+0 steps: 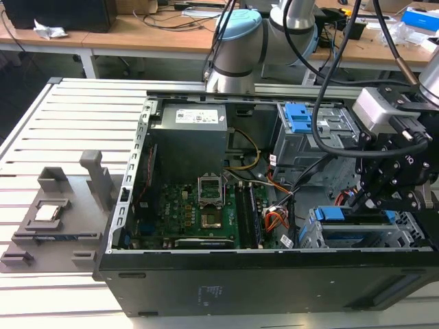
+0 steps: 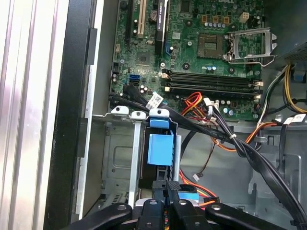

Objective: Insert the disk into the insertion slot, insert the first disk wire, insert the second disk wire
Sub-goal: 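Insert the second disk wire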

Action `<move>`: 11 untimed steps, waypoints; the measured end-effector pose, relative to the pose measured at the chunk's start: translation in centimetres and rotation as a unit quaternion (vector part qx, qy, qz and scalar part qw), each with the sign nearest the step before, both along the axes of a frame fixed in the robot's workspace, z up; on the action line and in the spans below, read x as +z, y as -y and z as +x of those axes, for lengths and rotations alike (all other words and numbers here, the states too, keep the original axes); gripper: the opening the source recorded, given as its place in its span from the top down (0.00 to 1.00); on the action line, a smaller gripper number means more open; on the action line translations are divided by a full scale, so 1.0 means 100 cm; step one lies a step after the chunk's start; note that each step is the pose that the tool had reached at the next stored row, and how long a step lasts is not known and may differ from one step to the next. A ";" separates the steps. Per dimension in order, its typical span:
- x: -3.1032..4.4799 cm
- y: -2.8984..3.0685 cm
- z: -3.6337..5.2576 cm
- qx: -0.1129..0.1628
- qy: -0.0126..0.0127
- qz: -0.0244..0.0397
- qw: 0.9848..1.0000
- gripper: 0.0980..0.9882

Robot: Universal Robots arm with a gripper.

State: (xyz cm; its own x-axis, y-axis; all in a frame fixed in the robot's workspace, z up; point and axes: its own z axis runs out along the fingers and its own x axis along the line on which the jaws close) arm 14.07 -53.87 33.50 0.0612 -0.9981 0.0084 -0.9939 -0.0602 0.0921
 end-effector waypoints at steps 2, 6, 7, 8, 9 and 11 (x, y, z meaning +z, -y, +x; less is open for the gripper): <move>-0.0001 0.0000 0.0001 0.000 0.000 0.000 1.000 0.93; 0.0095 0.0000 0.0000 0.000 0.000 0.000 1.000 0.86; 0.0137 -0.0001 0.0000 0.000 0.000 -0.001 1.000 0.86; 0.0219 -0.0003 0.0000 0.000 0.000 -0.001 1.000 0.86; 0.0258 -0.0008 0.0000 0.000 0.000 -0.001 1.000 0.86; 0.0348 -0.0024 0.0000 0.000 0.000 -0.001 1.000 0.95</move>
